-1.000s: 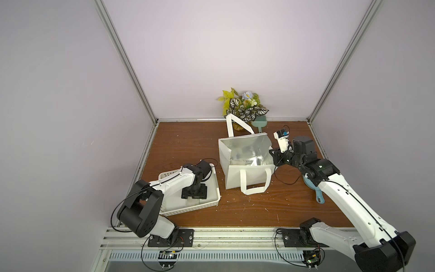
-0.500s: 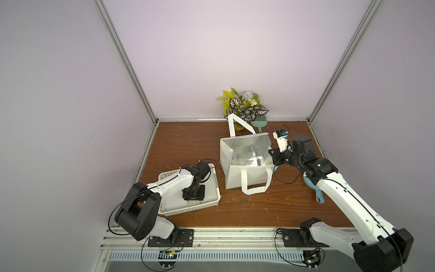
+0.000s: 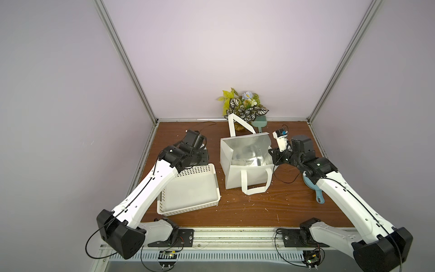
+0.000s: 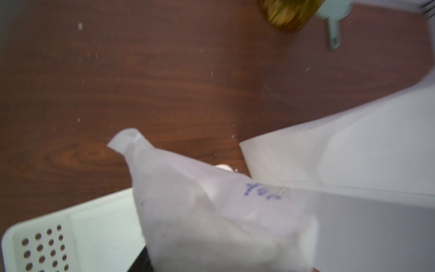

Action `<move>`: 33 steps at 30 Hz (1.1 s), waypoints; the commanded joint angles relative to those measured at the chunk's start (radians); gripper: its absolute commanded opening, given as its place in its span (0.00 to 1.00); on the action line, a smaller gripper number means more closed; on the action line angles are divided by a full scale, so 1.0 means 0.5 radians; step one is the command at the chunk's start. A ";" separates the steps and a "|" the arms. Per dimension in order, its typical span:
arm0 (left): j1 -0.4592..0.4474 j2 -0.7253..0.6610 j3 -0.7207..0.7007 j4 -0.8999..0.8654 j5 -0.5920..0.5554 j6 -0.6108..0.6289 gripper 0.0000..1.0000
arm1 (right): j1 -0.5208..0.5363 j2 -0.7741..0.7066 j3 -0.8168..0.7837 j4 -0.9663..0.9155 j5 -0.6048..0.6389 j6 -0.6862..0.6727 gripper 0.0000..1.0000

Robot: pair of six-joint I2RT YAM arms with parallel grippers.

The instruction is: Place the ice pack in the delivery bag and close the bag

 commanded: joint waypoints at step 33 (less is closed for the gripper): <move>-0.771 1.451 1.118 0.039 0.206 1.144 0.31 | -0.101 -0.118 0.066 -0.044 -0.310 0.061 0.10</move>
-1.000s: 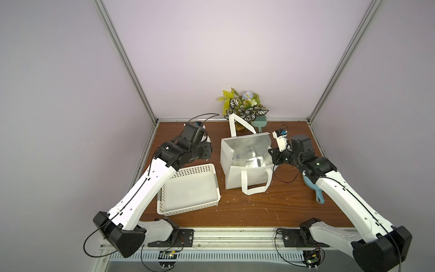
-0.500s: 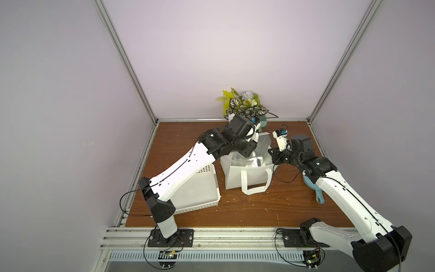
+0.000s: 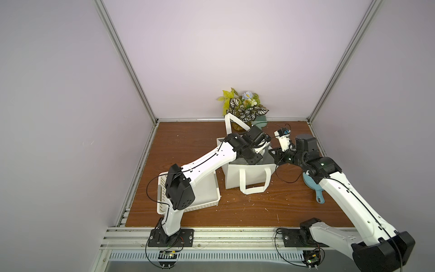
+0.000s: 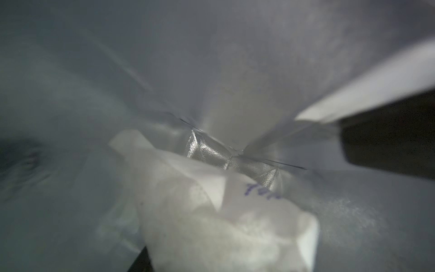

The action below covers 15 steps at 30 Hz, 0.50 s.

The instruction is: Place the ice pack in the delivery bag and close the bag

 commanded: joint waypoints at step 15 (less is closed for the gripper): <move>0.008 0.103 -0.134 0.030 0.058 0.114 0.66 | -0.027 -0.057 0.009 0.038 -0.073 0.040 0.10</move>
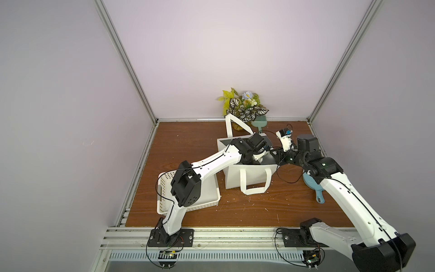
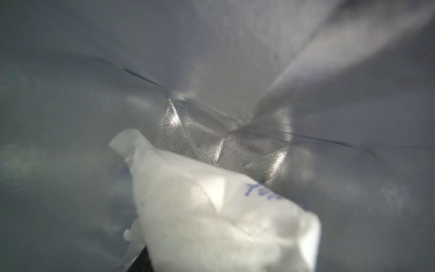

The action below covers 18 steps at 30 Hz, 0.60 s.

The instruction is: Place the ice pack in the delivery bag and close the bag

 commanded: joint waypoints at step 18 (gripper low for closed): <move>0.093 -0.682 0.154 0.059 -0.383 -0.563 0.99 | -0.042 0.033 0.099 0.068 0.110 0.067 0.14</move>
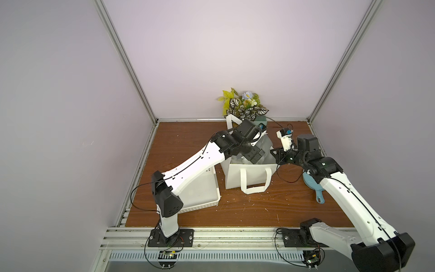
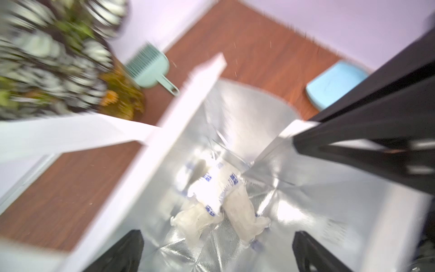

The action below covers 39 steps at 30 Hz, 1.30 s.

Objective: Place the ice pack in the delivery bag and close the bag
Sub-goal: Place the ice pack in the delivery bag, then adjust the delivery bag at the center of the board.

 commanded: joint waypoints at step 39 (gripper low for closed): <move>1.065 -1.165 -1.631 1.292 1.014 -0.228 0.68 | 0.720 0.332 0.339 0.462 0.114 0.031 0.25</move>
